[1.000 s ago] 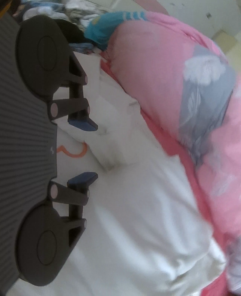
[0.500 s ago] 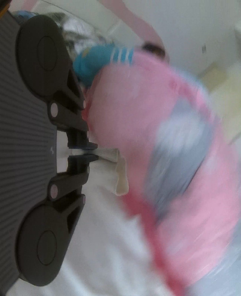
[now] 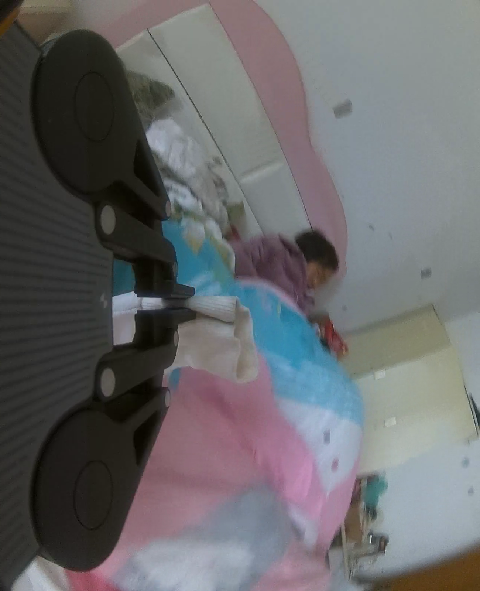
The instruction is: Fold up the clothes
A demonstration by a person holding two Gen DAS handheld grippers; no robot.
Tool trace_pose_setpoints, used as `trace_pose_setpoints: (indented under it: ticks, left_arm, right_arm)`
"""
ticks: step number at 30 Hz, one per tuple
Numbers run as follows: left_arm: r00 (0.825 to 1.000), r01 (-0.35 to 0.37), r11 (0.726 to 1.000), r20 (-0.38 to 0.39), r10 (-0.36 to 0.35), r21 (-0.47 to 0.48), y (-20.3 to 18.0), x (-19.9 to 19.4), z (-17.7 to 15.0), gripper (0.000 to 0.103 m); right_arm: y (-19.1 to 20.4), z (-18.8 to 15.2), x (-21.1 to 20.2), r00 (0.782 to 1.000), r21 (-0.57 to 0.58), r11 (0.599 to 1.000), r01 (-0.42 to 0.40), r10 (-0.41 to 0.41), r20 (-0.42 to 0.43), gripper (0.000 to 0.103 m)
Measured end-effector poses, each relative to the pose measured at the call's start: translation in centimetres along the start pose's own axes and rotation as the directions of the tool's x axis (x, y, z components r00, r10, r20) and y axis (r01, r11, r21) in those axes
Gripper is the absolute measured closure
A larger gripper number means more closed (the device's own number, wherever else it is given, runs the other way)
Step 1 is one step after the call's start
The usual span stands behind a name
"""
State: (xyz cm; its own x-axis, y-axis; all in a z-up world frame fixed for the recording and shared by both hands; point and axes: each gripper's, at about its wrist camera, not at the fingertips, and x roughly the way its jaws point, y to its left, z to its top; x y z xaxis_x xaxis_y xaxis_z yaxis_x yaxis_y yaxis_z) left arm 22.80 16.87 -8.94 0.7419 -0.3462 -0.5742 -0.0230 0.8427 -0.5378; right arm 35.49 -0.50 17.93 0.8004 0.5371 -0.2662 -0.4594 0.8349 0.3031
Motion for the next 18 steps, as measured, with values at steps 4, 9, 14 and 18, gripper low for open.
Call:
trace_pose_setpoints:
  ticks: [4, 9, 14, 18]
  left_arm:
    - [1.000, 0.018, 1.000, -0.003, -0.018, -0.020, 0.8, -0.6, -0.1, 0.067]
    - [0.999, 0.036, 0.999, -0.002, -0.036, -0.032, 1.4, -1.1, -0.5, 0.067]
    - [0.999, 0.050, 0.998, -0.006, -0.051, -0.046, 1.9, -1.4, -0.7, 0.067]
    - [0.998, 0.066, 0.995, -0.016, -0.067, -0.075, 2.5, -1.4, -0.5, 0.067]
  right_arm:
    - [4.5, 0.9, 3.8, 0.998, -0.023, 0.998, -0.064, 0.064, -0.023, 0.099]
    - [8.8, 0.6, 7.5, 0.992, -0.034, 0.993, -0.112, 0.109, -0.063, 0.100]
    - [11.9, -0.4, 11.1, 0.987, -0.055, 0.990, -0.128, 0.122, -0.102, 0.100]
    - [14.2, -1.6, 13.6, 0.983, -0.073, 0.987, -0.140, 0.130, -0.133, 0.100]
